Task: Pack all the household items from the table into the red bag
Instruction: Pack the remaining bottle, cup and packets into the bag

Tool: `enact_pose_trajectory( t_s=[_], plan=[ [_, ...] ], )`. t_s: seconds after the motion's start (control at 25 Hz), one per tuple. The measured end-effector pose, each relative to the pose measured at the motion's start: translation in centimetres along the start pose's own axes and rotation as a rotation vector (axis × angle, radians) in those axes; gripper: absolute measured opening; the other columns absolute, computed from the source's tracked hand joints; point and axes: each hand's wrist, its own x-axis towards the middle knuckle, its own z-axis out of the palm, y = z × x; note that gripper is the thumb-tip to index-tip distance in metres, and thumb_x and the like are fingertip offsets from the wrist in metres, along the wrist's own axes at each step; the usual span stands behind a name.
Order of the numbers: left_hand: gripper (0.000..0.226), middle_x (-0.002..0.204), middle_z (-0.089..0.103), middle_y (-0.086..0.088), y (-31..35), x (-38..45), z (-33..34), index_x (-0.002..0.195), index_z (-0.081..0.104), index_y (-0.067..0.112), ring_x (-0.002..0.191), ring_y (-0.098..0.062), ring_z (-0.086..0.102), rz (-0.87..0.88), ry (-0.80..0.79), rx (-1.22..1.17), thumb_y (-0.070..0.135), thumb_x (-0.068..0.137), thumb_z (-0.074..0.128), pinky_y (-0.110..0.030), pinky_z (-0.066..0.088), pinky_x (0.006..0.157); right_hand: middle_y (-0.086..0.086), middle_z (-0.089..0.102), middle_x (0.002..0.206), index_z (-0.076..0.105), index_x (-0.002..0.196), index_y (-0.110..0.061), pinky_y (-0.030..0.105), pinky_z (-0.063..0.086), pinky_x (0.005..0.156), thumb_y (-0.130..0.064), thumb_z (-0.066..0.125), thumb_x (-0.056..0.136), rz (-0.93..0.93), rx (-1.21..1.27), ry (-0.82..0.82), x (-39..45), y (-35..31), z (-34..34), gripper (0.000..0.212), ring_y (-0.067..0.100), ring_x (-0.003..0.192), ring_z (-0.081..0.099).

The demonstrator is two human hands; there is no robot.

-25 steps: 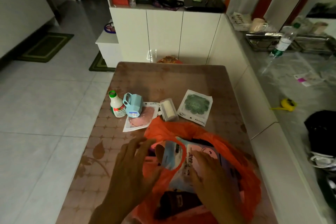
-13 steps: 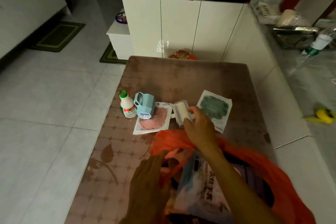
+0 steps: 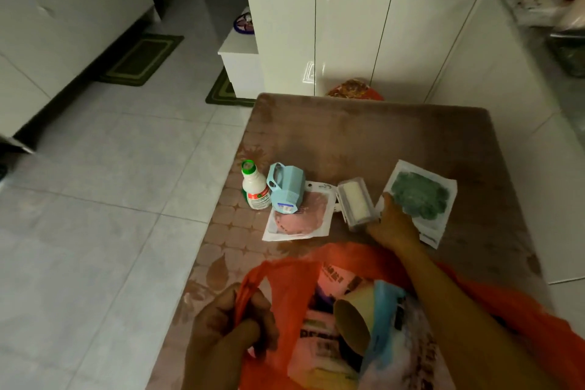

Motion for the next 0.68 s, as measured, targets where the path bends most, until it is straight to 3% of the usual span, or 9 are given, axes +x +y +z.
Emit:
enact_pose_trajectory(
  t_s=[0.08, 0.16, 0.28, 0.4, 0.52, 0.6, 0.68],
  plan=[
    [0.054, 0.050, 0.058, -0.027, -0.1, -0.2, 0.7, 0.063, 0.067, 0.007, 0.042, -0.032, 0.055, 0.001, -0.023, -0.004, -0.035, 0.068, 0.035, -0.028, 0.045, 0.039, 0.013, 0.042, 0.148, 0.011, 0.153, -0.021, 0.044, 0.044, 0.098, -0.043, 0.084, 0.064, 0.021, 0.077, -0.095, 0.3, -0.4, 0.0, 0.117, 0.034, 0.127, 0.048],
    [0.053, 0.051, 0.058, -0.031, 0.1, -0.4, 1.2, 0.065, 0.068, 0.006, 0.043, -0.033, 0.056, 0.022, -0.047, 0.013, -0.035, 0.068, 0.035, -0.029, 0.045, 0.040, 0.013, 0.047, 0.144, 0.015, 0.152, -0.017, 0.042, 0.047, 0.094, -0.041, 0.082, 0.070, 0.020, 0.086, -0.104, 0.8, -1.3, 1.5, 0.109, 0.032, 0.124, 0.052],
    [0.048, 0.051, 0.057, -0.030, 0.6, -0.7, 1.5, 0.067, 0.068, 0.005, 0.043, -0.033, 0.055, 0.046, -0.038, -0.039, -0.032, 0.066, 0.037, -0.027, 0.043, 0.039, 0.016, 0.055, 0.133, 0.028, 0.145, -0.012, 0.039, 0.050, 0.084, -0.042, 0.077, 0.077, 0.006, -0.016, 0.023, 0.6, -2.2, 2.8, 0.089, 0.033, 0.115, 0.058],
    [0.024, 0.054, 0.058, -0.024, 1.4, -1.2, 1.7, 0.073, 0.070, 0.008, 0.043, -0.029, 0.053, 0.052, -0.057, -0.119, -0.008, 0.062, 0.057, -0.025, 0.040, 0.040, 0.016, 0.060, 0.126, 0.041, 0.136, -0.010, 0.038, 0.050, 0.081, -0.046, 0.077, 0.075, -0.008, -0.021, 0.107, -1.2, -1.2, -0.3, 0.079, 0.033, 0.108, 0.061],
    [0.013, 0.062, 0.061, -0.020, 1.8, -1.8, 1.8, 0.085, 0.069, 0.009, 0.047, -0.026, 0.054, 0.054, -0.086, -0.149, 0.013, 0.077, 0.060, -0.023, 0.043, 0.042, 0.012, 0.059, 0.127, 0.044, 0.137, -0.015, 0.041, 0.052, 0.084, -0.041, 0.077, 0.076, -0.079, 0.122, 0.225, -5.7, 1.1, -5.6, 0.073, 0.031, 0.110, 0.059],
    [0.023, 0.073, 0.065, -0.019, 1.9, -2.1, 2.0, 0.091, 0.067, 0.007, 0.050, -0.025, 0.055, 0.070, -0.068, -0.119, 0.024, 0.086, 0.052, -0.024, 0.043, 0.042, 0.006, 0.057, 0.129, 0.043, 0.140, -0.021, 0.032, 0.050, 0.074, -0.033, 0.079, 0.075, -0.137, 0.319, 0.320, -10.5, 2.6, -9.3, 0.075, 0.024, 0.108, 0.058],
    [0.031, 0.086, 0.065, -0.022, 2.2, -2.4, 2.5, 0.093, 0.067, 0.007, 0.052, -0.024, 0.054, 0.109, -0.040, -0.035, 0.029, 0.093, 0.045, -0.024, 0.042, 0.044, -0.003, 0.059, 0.113, 0.046, 0.135, -0.027, 0.015, 0.038, 0.059, -0.034, 0.080, 0.072, -0.241, 0.306, 0.448, -16.3, 3.9, -11.6, 0.072, 0.005, 0.085, 0.057]
  ],
)
